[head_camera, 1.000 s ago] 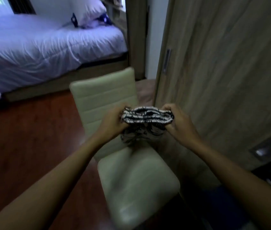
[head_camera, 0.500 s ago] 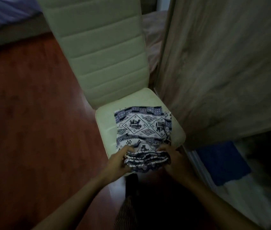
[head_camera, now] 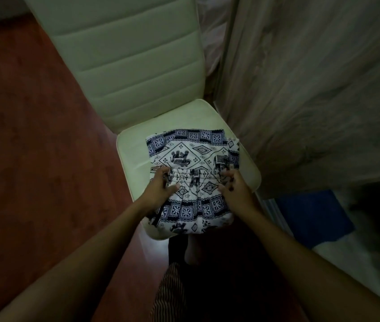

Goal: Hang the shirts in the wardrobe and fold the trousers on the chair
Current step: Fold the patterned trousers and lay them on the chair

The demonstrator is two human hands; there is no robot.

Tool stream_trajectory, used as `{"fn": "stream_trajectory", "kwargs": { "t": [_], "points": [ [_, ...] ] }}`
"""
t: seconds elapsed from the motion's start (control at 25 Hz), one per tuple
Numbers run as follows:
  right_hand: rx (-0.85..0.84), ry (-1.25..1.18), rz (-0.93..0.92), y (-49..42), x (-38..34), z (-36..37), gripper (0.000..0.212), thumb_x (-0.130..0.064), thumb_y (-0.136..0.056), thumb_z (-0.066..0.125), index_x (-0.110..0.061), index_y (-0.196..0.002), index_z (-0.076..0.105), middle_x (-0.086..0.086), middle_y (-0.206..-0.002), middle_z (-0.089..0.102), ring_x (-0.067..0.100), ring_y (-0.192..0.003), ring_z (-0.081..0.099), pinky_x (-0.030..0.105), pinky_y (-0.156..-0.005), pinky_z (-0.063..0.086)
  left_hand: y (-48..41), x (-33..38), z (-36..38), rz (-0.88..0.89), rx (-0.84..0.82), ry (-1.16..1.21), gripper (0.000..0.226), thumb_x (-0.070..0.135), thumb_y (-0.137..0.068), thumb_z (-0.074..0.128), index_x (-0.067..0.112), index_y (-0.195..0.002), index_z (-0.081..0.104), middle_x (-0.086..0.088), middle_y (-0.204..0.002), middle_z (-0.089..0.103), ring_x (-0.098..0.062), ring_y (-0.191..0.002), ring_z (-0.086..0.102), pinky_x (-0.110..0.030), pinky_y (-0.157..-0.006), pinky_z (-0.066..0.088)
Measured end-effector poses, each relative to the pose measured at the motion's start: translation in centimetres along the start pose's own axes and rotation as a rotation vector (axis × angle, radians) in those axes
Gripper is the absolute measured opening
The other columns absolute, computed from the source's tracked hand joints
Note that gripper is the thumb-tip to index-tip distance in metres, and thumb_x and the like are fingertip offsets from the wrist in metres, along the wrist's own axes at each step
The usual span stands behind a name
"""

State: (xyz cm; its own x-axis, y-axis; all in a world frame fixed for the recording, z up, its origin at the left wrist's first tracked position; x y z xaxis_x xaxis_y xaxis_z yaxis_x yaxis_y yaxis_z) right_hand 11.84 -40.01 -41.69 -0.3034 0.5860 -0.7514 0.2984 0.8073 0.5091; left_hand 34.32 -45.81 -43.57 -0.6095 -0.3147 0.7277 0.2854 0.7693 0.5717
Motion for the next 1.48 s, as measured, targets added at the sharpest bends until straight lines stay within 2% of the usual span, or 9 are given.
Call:
{"fn": "stream_trajectory", "kwargs": {
  "t": [0.12, 0.2, 0.36, 0.48, 0.64, 0.8, 1.12, 1.28, 1.48],
  "points": [
    [-0.001, -0.011, 0.077, -0.1, 2.2, 0.4, 0.036, -0.002, -0.091, 0.055, -0.011, -0.123, 0.043, 0.009, -0.093, 0.055, 0.025, -0.084, 0.057, 0.017, -0.052, 0.041, -0.6, -0.2, 1.0, -0.007, -0.039, -0.066, 0.066, 0.03, -0.086, 0.067, 0.018, -0.137, 0.025, -0.006, -0.132, 0.045, -0.025, -0.112, 0.051, -0.035, -0.091, 0.043],
    [0.017, 0.064, 0.056, 0.4, 2.5, 0.4, 0.045, 0.001, -0.09, 0.053, -0.011, -0.131, 0.041, 0.012, -0.111, 0.054, 0.026, -0.101, 0.056, 0.023, -0.07, 0.049, -0.3, 0.4, 0.8, 0.062, 0.04, -0.084, 0.07, 0.02, -0.084, 0.07, 0.016, -0.138, 0.025, -0.004, -0.127, 0.041, -0.023, -0.113, 0.046, -0.034, -0.091, 0.041],
    [0.118, 0.597, -0.5, 4.3, -0.3, 1.0, 0.06, 0.006, -0.076, 0.058, -0.008, -0.133, 0.045, 0.014, -0.134, 0.048, 0.03, -0.119, 0.049, 0.042, -0.098, 0.043, 3.5, 3.1, -0.1, 0.39, 0.407, -0.462, 0.064, 0.006, -0.079, 0.058, 0.015, -0.137, 0.033, -0.016, -0.138, 0.035, -0.028, -0.113, 0.04, -0.043, -0.096, 0.041],
    [-0.048, 0.906, -0.737, 7.1, 2.4, 4.1, 0.072, -0.012, -0.067, 0.066, -0.014, -0.135, 0.041, 0.008, -0.142, 0.047, 0.026, -0.127, 0.047, 0.043, -0.105, 0.031, 6.8, 2.2, 3.3, 0.69, 0.285, -0.741, 0.057, 0.01, -0.083, 0.062, 0.01, -0.137, 0.042, -0.011, -0.147, 0.04, -0.025, -0.132, 0.038, -0.041, -0.106, 0.034],
    [-0.227, 1.155, -0.538, 6.0, 6.6, 6.4, 0.121, -0.047, -0.056, 0.084, -0.018, -0.15, 0.013, 0.002, -0.159, 0.005, 0.021, -0.145, 0.002, 0.053, -0.112, 0.002, 7.4, -4.0, 4.8, 0.611, 0.06, -1.034, 0.07, 0.053, -0.089, 0.046, 0.017, -0.147, 0.028, -0.004, -0.155, 0.028, -0.018, -0.144, 0.016, -0.035, -0.116, 0.013],
    [-0.202, 1.241, -0.399, 4.6, 7.3, 6.9, 0.133, -0.038, -0.057, 0.086, -0.024, -0.151, -0.007, -0.003, -0.157, -0.021, 0.025, -0.145, -0.014, 0.062, -0.108, -0.015, 5.9, -6.3, 4.4, 0.506, -0.026, -1.079, 0.089, 0.052, -0.081, 0.056, 0.02, -0.152, 0.012, -0.001, -0.159, 0.008, -0.021, -0.147, 0.008, -0.037, -0.12, 0.007],
    [0.025, 0.876, -0.633, 3.6, 2.8, 5.0, 0.048, -0.015, -0.071, 0.058, -0.012, -0.118, 0.065, 0.008, -0.13, 0.06, 0.031, -0.107, 0.063, 0.05, -0.081, 0.051, 4.0, -2.8, 1.6, 0.48, -0.009, -0.503, 0.052, 0.029, -0.079, 0.053, 0.014, -0.128, 0.054, -0.005, -0.135, 0.054, -0.017, -0.124, 0.046, -0.021, -0.104, 0.03],
    [0.105, 0.349, -0.518, 2.2, 0.5, 0.6, 0.036, -0.006, -0.07, 0.049, 0.002, -0.098, 0.069, 0.019, -0.098, 0.069, 0.033, -0.088, 0.066, 0.041, -0.079, 0.054, 3.1, -2.1, -1.7, 0.192, -0.064, -0.047, 0.042, 0.02, -0.074, 0.066, 0.021, -0.116, 0.057, 0.001, -0.111, 0.064, -0.019, -0.091, 0.064, -0.031, -0.075, 0.053],
    [0.24, 0.128, -0.289, -1.3, -4.0, -3.3, 0.02, 0.004, -0.083, 0.054, -0.003, -0.099, 0.064, 0.007, -0.091, 0.058, 0.022, -0.084, 0.054, 0.03, -0.07, 0.043, 1.2, -1.1, -5.5, 0.022, 0.05, 0.32, 0.027, 0.006, -0.09, 0.06, 0.02, -0.112, 0.053, -0.01, -0.082, 0.055, -0.02, -0.064, 0.048, -0.032, -0.056, 0.041]
  ]
}}
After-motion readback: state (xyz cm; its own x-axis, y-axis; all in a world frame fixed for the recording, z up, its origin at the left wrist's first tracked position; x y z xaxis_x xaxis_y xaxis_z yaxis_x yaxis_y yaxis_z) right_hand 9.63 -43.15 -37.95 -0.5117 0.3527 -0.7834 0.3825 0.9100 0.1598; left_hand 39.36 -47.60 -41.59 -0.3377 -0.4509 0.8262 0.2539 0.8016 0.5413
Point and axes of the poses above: each hand's wrist, its own y-axis away from the middle knuckle, its own z-axis out of the palm, x = y × z, the point moved 9 cm from there along -y, towards the middle knuckle
